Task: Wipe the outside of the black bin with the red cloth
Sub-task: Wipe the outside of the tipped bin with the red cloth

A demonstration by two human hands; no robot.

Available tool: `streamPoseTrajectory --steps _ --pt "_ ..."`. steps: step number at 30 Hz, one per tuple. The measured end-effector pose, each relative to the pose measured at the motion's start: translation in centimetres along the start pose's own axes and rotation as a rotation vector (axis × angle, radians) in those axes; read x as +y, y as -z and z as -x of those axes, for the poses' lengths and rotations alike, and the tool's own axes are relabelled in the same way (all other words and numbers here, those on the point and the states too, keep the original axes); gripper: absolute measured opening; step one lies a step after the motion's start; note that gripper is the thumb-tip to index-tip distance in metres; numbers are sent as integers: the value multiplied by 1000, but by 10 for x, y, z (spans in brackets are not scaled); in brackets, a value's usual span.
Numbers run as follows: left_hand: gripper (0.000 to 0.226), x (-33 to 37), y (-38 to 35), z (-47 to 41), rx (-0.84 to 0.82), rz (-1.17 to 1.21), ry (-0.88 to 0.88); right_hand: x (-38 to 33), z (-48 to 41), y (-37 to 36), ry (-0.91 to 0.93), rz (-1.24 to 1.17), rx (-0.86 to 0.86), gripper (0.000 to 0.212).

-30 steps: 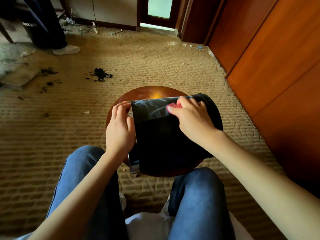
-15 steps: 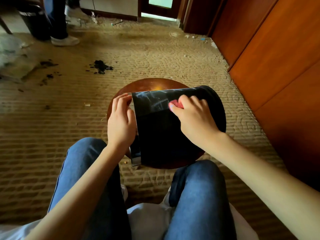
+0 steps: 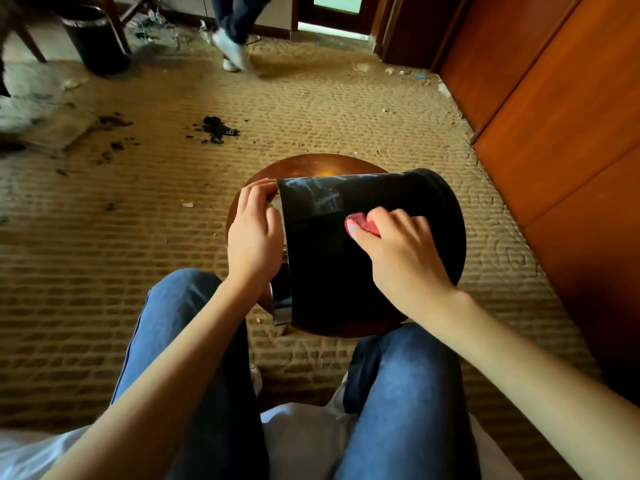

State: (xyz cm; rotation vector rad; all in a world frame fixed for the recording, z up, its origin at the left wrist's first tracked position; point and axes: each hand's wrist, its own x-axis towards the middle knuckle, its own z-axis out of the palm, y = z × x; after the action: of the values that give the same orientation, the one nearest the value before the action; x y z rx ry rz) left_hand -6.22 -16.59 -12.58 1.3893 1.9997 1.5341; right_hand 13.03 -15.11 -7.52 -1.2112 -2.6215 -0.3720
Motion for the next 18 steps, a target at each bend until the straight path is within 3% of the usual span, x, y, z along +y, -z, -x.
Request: streamPoseTrajectory --steps 5,11,18 --pt "43 -1 1 6 5 11 -24 -3 -59 6 -84 -21 -174 38" --pt "39 -4 2 4 20 64 -20 -18 -28 -5 -88 21 37 50" --pt "39 -6 -1 8 43 119 -47 -14 -18 0 -71 -30 15 45"
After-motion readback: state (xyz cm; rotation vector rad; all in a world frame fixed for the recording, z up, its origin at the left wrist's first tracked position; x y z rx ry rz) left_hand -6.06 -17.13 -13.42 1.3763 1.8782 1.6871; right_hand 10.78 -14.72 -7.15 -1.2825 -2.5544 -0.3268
